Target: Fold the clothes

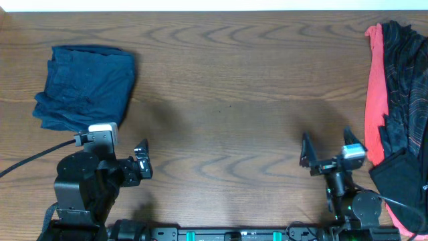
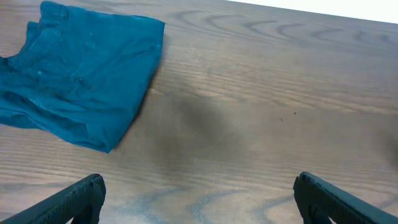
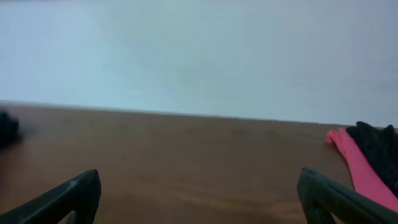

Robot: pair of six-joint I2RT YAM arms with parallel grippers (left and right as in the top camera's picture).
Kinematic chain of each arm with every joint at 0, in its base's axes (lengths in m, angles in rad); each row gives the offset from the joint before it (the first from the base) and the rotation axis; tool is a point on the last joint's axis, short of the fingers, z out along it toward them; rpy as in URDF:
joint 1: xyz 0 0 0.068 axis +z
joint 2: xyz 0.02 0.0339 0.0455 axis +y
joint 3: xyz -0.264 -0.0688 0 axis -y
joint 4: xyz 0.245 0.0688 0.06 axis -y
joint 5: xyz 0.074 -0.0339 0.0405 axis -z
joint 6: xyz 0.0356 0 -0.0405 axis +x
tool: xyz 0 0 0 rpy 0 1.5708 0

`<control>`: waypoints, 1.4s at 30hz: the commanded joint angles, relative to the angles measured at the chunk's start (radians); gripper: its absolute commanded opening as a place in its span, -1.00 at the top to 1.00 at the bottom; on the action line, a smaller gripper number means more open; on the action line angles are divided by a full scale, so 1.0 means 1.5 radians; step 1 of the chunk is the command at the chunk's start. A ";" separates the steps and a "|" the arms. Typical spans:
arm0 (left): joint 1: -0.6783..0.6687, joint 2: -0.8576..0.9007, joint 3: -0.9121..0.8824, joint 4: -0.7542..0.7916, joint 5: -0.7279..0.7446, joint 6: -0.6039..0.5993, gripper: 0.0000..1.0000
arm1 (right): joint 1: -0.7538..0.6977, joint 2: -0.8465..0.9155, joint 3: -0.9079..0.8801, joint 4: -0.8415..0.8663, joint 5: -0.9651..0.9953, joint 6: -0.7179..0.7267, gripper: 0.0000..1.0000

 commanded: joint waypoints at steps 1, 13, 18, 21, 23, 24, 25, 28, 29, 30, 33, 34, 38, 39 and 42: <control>-0.002 -0.001 -0.006 0.000 -0.007 0.001 -0.96 | -0.010 -0.006 -0.004 -0.034 -0.029 -0.068 -0.98; -0.002 -0.001 -0.006 0.000 -0.007 0.001 -0.96 | -0.009 -0.005 -0.004 -0.073 -0.029 -0.050 -0.98; -0.002 -0.001 -0.006 0.000 -0.007 0.001 -0.96 | -0.009 -0.005 -0.004 -0.073 -0.029 -0.050 -0.98; -0.002 -0.001 -0.006 0.000 -0.007 0.001 -0.96 | -0.009 -0.005 -0.004 -0.073 -0.029 -0.050 -0.98; -0.002 -0.001 -0.006 0.000 -0.007 0.001 -0.96 | -0.009 -0.005 -0.004 -0.073 -0.029 -0.050 -0.99; -0.002 -0.001 -0.006 0.000 -0.007 0.001 -0.96 | -0.009 -0.005 -0.004 -0.073 -0.029 -0.050 -0.99; -0.002 -0.001 -0.006 0.000 -0.007 0.001 -0.96 | -0.009 -0.005 -0.004 -0.073 -0.029 -0.050 -0.98; -0.002 -0.001 -0.006 0.000 -0.007 0.001 -0.96 | -0.009 -0.005 -0.004 -0.073 -0.029 -0.050 -0.99; -0.002 -0.001 -0.006 0.000 -0.007 0.001 -0.96 | -0.009 -0.005 -0.004 -0.073 -0.029 -0.050 -0.99; -0.002 -0.001 -0.006 0.000 -0.007 0.001 -0.96 | -0.009 -0.005 -0.004 -0.073 -0.029 -0.050 -0.98; -0.002 -0.001 -0.006 0.000 -0.007 0.001 -0.96 | -0.009 -0.005 -0.004 -0.073 -0.029 -0.050 -0.99; -0.002 -0.001 -0.006 0.000 -0.007 0.001 -0.96 | -0.009 -0.005 -0.004 -0.073 -0.029 -0.050 -0.98; -0.002 -0.005 -0.007 -0.002 -0.007 0.001 -0.96 | -0.009 -0.005 -0.004 -0.073 -0.029 -0.050 -0.98; -0.002 -0.007 -0.007 -0.002 -0.007 0.001 -0.96 | -0.009 -0.005 -0.004 -0.073 -0.029 -0.050 -0.98; -0.001 -0.019 -0.008 -0.002 -0.007 0.001 -0.96 | -0.009 -0.005 -0.004 -0.073 -0.029 -0.050 -0.98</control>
